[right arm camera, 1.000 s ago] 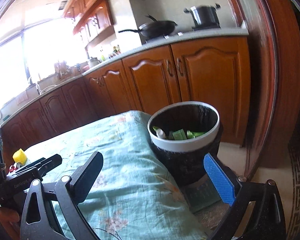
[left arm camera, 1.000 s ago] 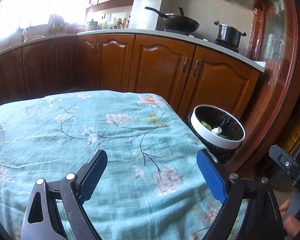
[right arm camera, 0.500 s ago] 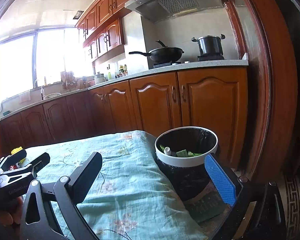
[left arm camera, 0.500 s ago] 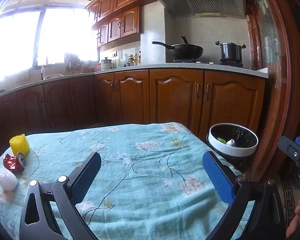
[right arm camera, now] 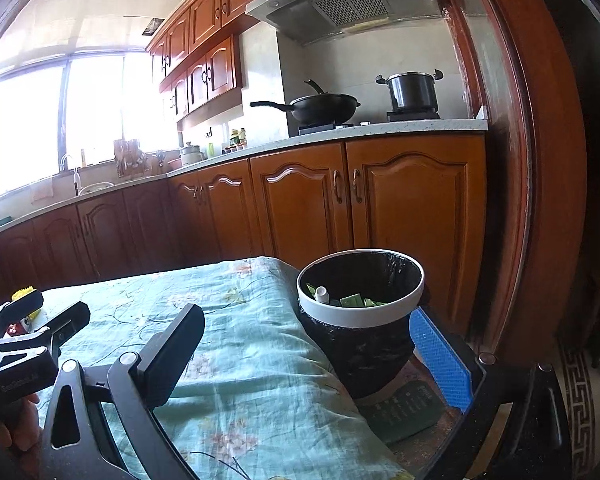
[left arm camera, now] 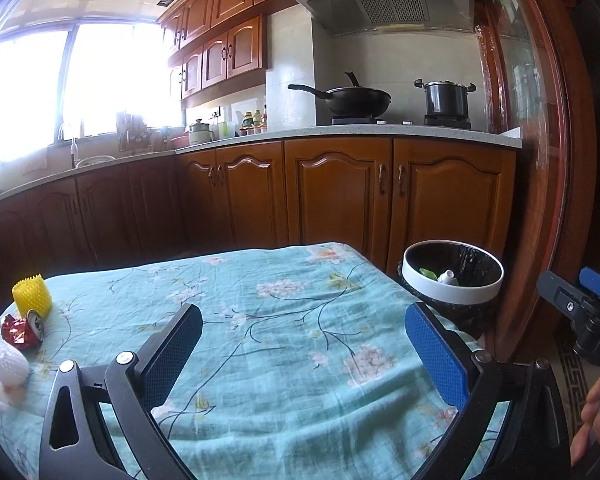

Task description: Collect trash

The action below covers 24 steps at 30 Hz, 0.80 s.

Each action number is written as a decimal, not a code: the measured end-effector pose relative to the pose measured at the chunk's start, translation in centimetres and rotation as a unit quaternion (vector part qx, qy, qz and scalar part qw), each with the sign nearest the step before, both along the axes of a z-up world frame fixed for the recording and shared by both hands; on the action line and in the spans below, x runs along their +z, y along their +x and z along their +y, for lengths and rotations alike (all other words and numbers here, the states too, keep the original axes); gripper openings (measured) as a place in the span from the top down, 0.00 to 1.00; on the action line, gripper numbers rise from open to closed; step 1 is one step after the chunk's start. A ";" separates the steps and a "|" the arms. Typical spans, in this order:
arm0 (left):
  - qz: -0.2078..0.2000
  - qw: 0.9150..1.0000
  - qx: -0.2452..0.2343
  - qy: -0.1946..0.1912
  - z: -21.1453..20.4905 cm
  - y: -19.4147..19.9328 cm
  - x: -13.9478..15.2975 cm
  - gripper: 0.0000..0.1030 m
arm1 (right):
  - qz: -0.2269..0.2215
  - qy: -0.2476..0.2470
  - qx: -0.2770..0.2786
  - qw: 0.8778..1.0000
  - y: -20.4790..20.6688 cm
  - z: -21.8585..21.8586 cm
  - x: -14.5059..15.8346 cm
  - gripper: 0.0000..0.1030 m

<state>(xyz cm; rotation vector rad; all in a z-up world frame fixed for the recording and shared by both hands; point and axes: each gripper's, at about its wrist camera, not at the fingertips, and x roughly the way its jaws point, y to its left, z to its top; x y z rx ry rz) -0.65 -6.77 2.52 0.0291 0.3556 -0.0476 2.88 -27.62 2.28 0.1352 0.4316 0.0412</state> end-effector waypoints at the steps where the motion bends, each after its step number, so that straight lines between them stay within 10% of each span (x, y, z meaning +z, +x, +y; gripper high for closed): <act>1: -0.001 1.000 0.001 0.001 0.0 0.0 0.0 0.01 | 0.000 0.000 -0.001 1.000 0.0 0.0 0.0 0.00; 24: 0.000 1.000 -0.009 -0.005 0.2 0.0 -0.2 0.01 | -0.005 -0.005 0.006 1.000 -0.2 0.4 0.2 0.00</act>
